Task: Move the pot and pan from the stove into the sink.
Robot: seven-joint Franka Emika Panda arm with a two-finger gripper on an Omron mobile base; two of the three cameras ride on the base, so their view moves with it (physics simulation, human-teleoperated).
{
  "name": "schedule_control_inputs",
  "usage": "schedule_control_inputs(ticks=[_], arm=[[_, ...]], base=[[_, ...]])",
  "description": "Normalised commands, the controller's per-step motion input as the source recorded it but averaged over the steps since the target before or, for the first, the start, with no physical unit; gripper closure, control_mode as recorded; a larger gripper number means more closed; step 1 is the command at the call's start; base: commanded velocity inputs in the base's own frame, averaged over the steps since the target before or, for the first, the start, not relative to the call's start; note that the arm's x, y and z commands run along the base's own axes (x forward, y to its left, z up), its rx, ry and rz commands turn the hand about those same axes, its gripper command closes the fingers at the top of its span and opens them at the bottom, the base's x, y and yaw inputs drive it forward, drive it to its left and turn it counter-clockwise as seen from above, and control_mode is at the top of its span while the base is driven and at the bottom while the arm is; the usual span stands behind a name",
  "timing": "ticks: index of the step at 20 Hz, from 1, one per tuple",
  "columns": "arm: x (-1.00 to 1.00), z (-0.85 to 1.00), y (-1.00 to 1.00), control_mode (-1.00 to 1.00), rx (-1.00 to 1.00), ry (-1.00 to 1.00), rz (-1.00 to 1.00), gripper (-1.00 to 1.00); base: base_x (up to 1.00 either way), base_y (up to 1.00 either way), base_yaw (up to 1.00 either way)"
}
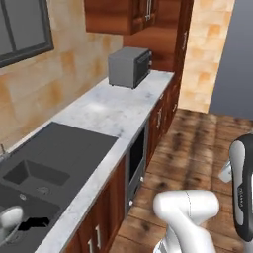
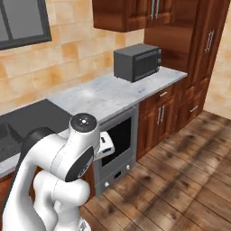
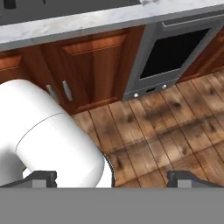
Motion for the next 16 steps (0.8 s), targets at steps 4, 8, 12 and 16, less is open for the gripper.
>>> schedule_control_inputs(ticks=[4,8,12,16], arm=[[0.00,0.00,0.00,1.00,0.00,0.00,0.00,-1.00],[0.00,0.00,0.00,1.00,0.00,0.00,0.00,-1.00],[0.00,0.00,0.00,1.00,0.00,0.00,0.00,-1.00],[0.00,0.00,0.00,1.00,0.00,0.00,0.00,-1.00]], base=[[0.00,-0.07,-0.50],[0.00,-0.06,-0.50],[0.00,-0.07,-0.50],[0.00,-0.07,-0.50]])
